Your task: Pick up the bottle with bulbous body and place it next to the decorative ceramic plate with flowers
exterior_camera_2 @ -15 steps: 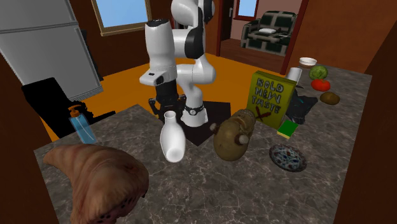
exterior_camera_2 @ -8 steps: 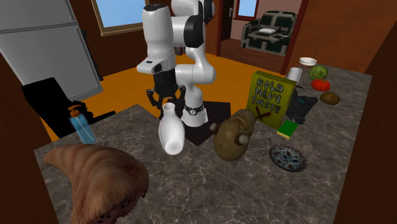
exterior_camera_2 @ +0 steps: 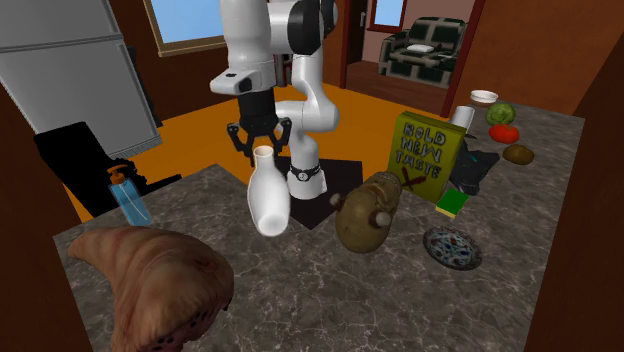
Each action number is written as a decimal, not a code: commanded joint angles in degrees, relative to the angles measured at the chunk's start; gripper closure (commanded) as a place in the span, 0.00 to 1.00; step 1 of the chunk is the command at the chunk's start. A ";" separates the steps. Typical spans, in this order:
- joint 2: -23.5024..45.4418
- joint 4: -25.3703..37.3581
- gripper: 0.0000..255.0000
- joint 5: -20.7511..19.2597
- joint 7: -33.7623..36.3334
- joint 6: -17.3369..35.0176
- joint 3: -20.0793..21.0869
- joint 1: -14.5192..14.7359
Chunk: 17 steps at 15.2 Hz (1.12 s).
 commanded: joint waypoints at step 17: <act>2.53 15.83 1.00 0.50 0.31 -13.28 0.46 0.42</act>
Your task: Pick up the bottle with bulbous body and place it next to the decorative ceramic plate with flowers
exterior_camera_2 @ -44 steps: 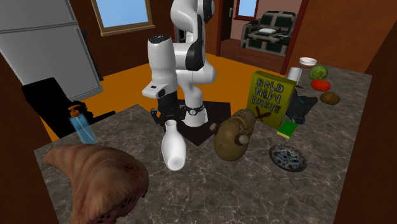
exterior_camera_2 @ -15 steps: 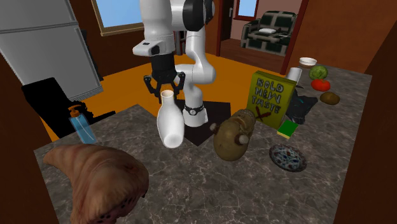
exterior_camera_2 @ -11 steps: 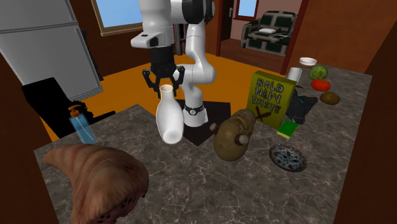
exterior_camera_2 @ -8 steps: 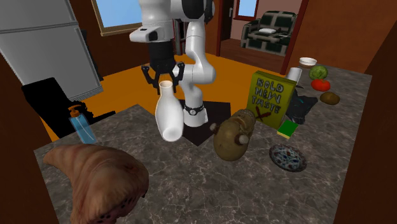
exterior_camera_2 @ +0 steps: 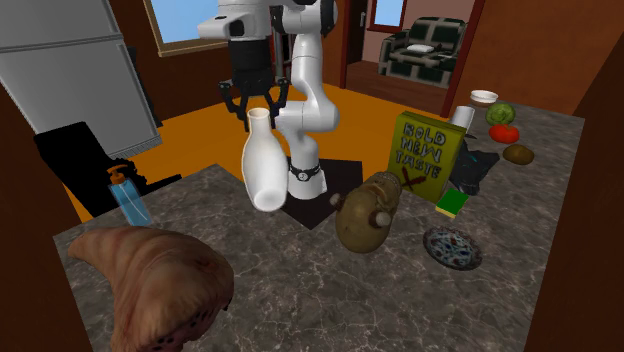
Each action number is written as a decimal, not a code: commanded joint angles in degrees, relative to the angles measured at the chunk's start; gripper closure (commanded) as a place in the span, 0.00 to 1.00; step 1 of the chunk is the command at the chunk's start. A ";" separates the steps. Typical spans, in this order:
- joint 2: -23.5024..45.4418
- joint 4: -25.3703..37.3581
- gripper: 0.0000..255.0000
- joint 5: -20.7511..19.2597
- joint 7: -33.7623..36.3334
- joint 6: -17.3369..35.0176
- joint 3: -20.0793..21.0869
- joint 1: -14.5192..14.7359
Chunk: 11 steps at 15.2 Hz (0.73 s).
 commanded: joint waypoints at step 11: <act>3.60 12.28 1.00 0.38 0.14 -8.67 0.12 0.34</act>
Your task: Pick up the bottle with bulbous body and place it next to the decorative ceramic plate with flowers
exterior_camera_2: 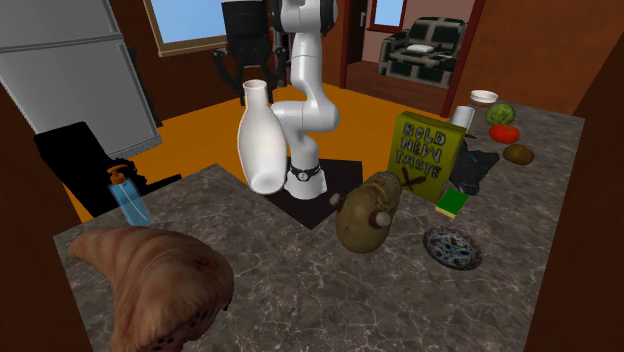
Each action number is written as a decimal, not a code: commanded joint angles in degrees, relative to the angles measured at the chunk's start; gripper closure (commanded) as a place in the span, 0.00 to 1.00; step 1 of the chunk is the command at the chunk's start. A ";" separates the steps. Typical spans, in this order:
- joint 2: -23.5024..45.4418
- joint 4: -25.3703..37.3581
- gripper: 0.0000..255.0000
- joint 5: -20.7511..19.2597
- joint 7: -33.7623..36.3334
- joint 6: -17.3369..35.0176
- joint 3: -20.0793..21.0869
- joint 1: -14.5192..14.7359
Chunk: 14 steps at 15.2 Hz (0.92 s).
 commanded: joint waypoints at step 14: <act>4.51 7.25 1.00 2.14 6.31 -2.62 4.92 1.75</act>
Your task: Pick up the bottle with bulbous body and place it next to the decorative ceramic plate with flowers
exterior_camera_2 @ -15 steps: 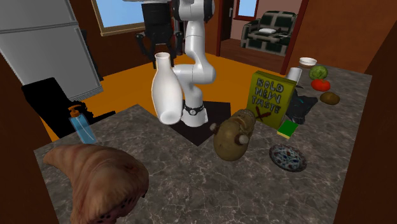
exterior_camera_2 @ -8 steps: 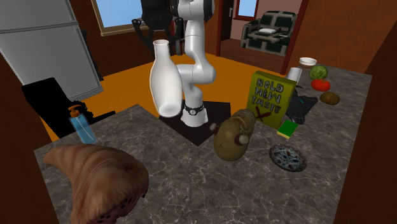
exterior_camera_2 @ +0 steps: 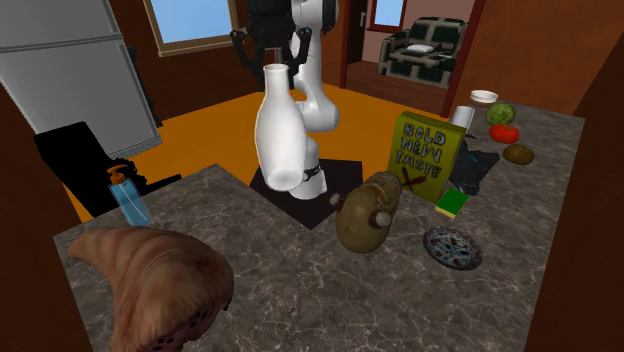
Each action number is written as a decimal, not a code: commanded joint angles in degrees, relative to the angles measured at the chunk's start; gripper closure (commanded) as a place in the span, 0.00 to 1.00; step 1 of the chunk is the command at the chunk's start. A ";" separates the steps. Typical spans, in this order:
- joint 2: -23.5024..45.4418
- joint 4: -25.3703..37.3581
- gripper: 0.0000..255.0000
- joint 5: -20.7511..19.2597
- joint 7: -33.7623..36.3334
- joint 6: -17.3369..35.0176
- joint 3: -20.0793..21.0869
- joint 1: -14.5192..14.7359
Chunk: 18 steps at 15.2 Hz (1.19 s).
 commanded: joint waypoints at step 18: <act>15.19 -0.54 1.00 2.04 22.78 16.67 17.75 5.93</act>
